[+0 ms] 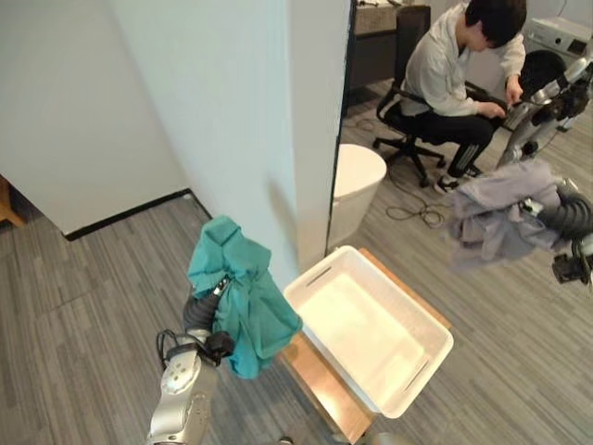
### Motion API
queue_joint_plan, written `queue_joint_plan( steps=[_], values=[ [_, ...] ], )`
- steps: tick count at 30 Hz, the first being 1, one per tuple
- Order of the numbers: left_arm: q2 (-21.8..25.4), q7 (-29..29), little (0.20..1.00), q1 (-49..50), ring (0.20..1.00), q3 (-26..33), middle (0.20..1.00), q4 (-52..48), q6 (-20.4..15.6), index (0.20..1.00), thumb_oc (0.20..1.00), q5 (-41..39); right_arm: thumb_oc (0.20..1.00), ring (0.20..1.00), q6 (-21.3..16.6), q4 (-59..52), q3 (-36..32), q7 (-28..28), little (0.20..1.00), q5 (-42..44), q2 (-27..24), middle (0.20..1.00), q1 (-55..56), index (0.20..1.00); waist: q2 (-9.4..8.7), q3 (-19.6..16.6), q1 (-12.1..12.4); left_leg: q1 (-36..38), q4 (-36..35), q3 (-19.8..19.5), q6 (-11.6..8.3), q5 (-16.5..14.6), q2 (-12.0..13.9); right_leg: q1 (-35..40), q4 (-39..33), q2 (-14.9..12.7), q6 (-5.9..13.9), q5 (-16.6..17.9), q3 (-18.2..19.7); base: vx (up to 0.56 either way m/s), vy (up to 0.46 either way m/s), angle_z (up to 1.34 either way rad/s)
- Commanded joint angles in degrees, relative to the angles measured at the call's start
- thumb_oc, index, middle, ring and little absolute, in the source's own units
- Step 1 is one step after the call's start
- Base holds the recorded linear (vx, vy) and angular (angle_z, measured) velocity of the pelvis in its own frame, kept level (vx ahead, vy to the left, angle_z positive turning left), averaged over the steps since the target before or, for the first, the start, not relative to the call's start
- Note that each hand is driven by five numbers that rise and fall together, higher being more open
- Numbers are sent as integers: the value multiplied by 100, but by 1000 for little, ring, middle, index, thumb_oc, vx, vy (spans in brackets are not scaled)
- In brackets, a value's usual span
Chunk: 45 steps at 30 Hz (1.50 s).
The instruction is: Pick up bed clothes into laundry basket.
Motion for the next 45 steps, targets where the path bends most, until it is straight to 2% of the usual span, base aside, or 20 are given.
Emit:
queue_joint_plan(
  steps=[1, 5, 12, 17, 18, 21, 22, 25, 26, 31, 33, 35, 36, 37, 38, 41, 43, 44, 45],
  values=[
    [399, -72, 200, -158, 200, 6, 200, -402, -268, 200, 200, -209, 200, 200, -290, 241, 211, -22, 200, 186, -208, 200, -602, 200, 11, -244, 104, -286, -192, -229, -112, 585, -13, 587, 342, -287, 477, -630, -79, 26, -13, 9],
    [379, -62, 200, -152, 200, -51, 200, -362, -260, 200, 200, -212, 200, 200, -307, 217, 512, 112, 200, 278, -120, 200, -815, 200, 15, -243, 138, -287, -192, -262, -123, 575, -12, 605, 307, -267, 460, -639, -83, 17, -11, 8],
    [328, -100, 200, -228, 200, -278, 200, -261, -225, 200, 200, -264, 200, 200, -165, 630, 1450, 162, 200, -412, 211, 200, -1395, 200, 45, -176, 196, -325, -192, -295, -137, 597, -4, 591, 283, -241, 438, -639, -87, 0, 0, 0],
    [312, -66, 200, -272, 200, -270, 200, -228, -202, 200, 200, -243, 200, 200, -19, 683, 2031, 334, 200, -1213, 818, 200, -1397, 200, 105, -97, 259, -384, -192, -341, -130, 618, -6, 552, 288, -233, 413, -651, -100, 0, 0, 0],
    [317, -44, 200, -295, 200, -256, 200, -209, -193, 200, 200, -203, 200, 200, 30, 732, 2241, 446, 200, -1669, 1118, 200, -1268, 200, 139, -60, 278, -403, -192, -353, -129, 620, -11, 534, 296, -232, 408, -659, -102, 0, 0, 0],
    [316, -21, 200, -314, 200, -234, 200, -139, -191, 200, 200, -167, 200, 200, 73, 948, 2439, 479, 200, -2191, 1349, 200, -1208, 200, 169, -39, 275, -413, -192, -376, -127, 613, -19, 532, 299, -230, 401, -677, -119, 0, 0, 0],
    [300, -22, 200, -320, 200, -235, 200, -144, -196, 200, 200, -138, 200, 200, 97, 1376, 2624, 457, 200, -2579, 1625, 200, -1089, 200, 215, -11, 312, -429, -192, -414, -122, 618, -30, 536, 304, -231, 397, -699, -148, 0, 0, 0],
    [338, -5, 200, -340, 200, -226, 200, -219, -213, 200, 200, -124, 200, 200, 114, 2006, 2841, 414, 200, -2939, 1871, 200, -1042, 200, 244, 26, 358, -467, -192, -473, -125, 634, -43, 524, 300, -240, 390, -712, -193, -10, -2, 6],
    [378, -5, 200, -357, 200, -224, 200, -207, -231, 200, 200, -112, 200, 200, 113, 2377, 3175, 424, 200, -3629, 1918, 200, -1107, 200, 274, 93, 412, -522, -192, -521, -129, 646, -57, 491, 297, -246, 387, -712, -215, -17, -5, 8],
    [390, 19, 200, -326, 200, -227, 200, -274, -246, 200, 200, -91, 200, 200, 231, 3280, 3259, 262, 200, -3809, 2274, 200, -1054, 200, 327, 178, 434, -629, -192, -597, -129, 683, -74, 426, 285, -261, 381, -703, -266, -19, 4, 9],
    [452, 28, 200, -310, 200, -252, 200, -318, -229, 200, 200, -80, 200, 200, 330, 4169, 3389, 123, 200, -3879, 2648, 200, -1175, 200, 387, 280, 518, -773, -192, -692, -130, 730, -108, 336, 268, -267, 376, -688, -337, -54, 1, 14],
    [477, 46, 200, -328, 200, -252, 200, -327, -246, 200, 200, -94, 200, 200, 353, 4484, 3436, 63, 200, -3852, 2798, 200, -1272, 200, 432, 352, 551, -883, -188, -725, -135, 766, -125, 239, 268, -265, 369, -669, -358, -61, 12, 10],
    [477, 67, 200, -352, 200, -266, 200, -303, -252, 200, 200, -82, 347, 347, 372, 4703, 3532, 67, 347, -3804, 2980, 347, -1356, 347, 468, 383, 588, -970, -183, -751, -145, 793, -123, 166, 245, -264, 362, -646, -370, -35, 9, 25],
    [479, 68, 200, -356, 200, -262, 200, -301, -253, 200, 200, -81, 595, 595, 364, 4722, 3537, 60, 595, -3803, 2990, 595, -1368, 595, 465, 381, 584, -976, -182, -751, -145, 794, -122, 161, 244, -263, 362, -644, -370, -15, 14, 23],
    [469, 85, 200, -362, 200, -265, 200, -260, -260, 200, 200, -87, 1000, 1000, 361, 4705, 3573, 59, 1000, -3766, 3028, 1000, -1421, 1000, 479, 389, 598, -999, -188, -757, -150, 808, -127, 143, 214, -261, 361, -626, -365, 0, 7, 9],
    [428, 142, 200, -399, 200, -233, 200, -223, -283, 200, 200, -27, 1000, 1000, 320, 4080, 3566, 254, 1000, -3268, 3100, 1000, -1342, 1000, 455, 361, 556, -1011, -192, -686, -169, 789, -105, 135, 125, -241, 370, -605, -331, 35, 8, -2],
    [419, 180, 200, -391, 200, -154, 200, -237, -291, 200, 200, 28, 1000, 1000, 264, 3386, 3455, 336, 1000, -3023, 2920, 1000, -1179, 1000, 429, 340, 484, -968, -192, -633, -171, 758, -94, 165, 116, -234, 376, -618, -272, 58, 17, -6],
    [431, 201, 200, -395, 200, -43, 200, -265, -307, 200, 200, 122, 1000, 1000, 215, 2474, 3207, 436, 1000, -2850, 2574, 1000, -870, 1000, 389, 300, 359, -898, -192, -558, -172, 714, -81, 215, 112, -234, 384, -637, -217, 49, 13, -5],
    [425, 202, 200, -393, 200, -59, 200, -265, -306, 200, 200, 125, 1000, 1000, 244, 2414, 3183, 457, 1000, -2849, 2543, 1000, -830, 1000, 398, 301, 376, -887, -192, -554, -172, 710, -81, 224, 111, -235, 384, -640, -213, 54, 19, -5]
  ],
)
